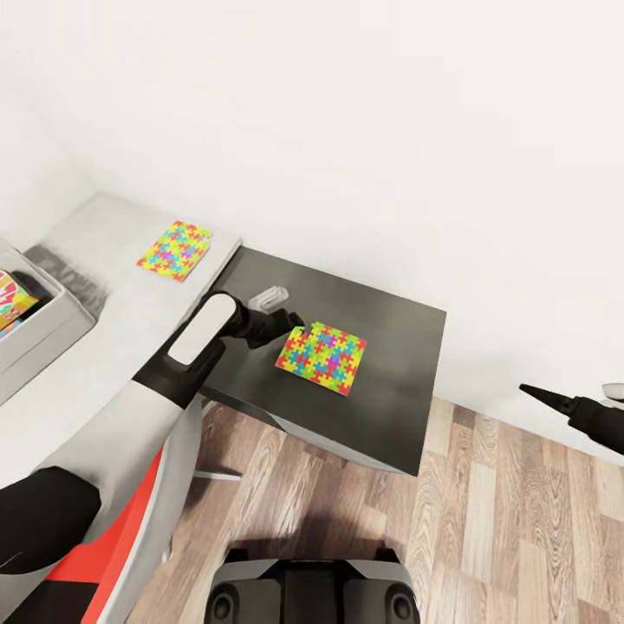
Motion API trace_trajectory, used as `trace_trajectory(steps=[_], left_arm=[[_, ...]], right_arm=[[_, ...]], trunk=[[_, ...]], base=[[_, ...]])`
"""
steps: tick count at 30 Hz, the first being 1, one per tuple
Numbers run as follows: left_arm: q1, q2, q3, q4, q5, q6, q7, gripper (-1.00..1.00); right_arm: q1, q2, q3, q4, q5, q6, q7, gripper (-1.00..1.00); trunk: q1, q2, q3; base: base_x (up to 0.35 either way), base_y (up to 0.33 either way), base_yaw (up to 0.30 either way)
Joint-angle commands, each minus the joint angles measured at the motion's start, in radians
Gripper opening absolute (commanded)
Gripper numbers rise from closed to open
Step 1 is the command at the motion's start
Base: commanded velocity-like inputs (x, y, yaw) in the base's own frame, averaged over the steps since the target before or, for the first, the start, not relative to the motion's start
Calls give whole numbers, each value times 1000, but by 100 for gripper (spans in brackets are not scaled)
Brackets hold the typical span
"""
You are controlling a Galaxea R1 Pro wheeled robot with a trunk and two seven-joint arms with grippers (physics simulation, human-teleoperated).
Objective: Put all the toys in the child's room - the three board games (two on the bed and one on the table), the two jigsaw puzzles on the table, and the tennis ball on the table - inside the toy box on the table in the child's room.
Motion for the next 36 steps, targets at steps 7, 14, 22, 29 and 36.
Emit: trace_trajectory(steps=[7, 14, 22, 29, 36], left_arm=[[-13, 3, -3, 27, 8, -6, -9, 100], [-41, 5, -3, 64, 7, -7, -29, 100], [-75, 3, -3, 132, 5, -11, -78, 100], [-90, 0, -3, 171, -34, -11, -118, 100], [-95, -2, -2, 184, -65, -12, -145, 100]], right_arm=[[0, 0, -21, 0, 5, 5, 8, 100], [0, 0, -29, 0, 5, 5, 8, 100], [0, 0, -32, 0, 5, 5, 9, 100], [0, 0, -36, 0, 5, 5, 9, 100], [0, 0, -39, 0, 5, 5, 9, 100]], trunk=[[1, -2, -2], [1, -2, -2], [1, -2, -2], [1, -2, -2], [1, -2, -2]], base=[[0, 0, 0], [0, 0, 0], [0, 0, 0], [0, 0, 0], [0, 0, 0]])
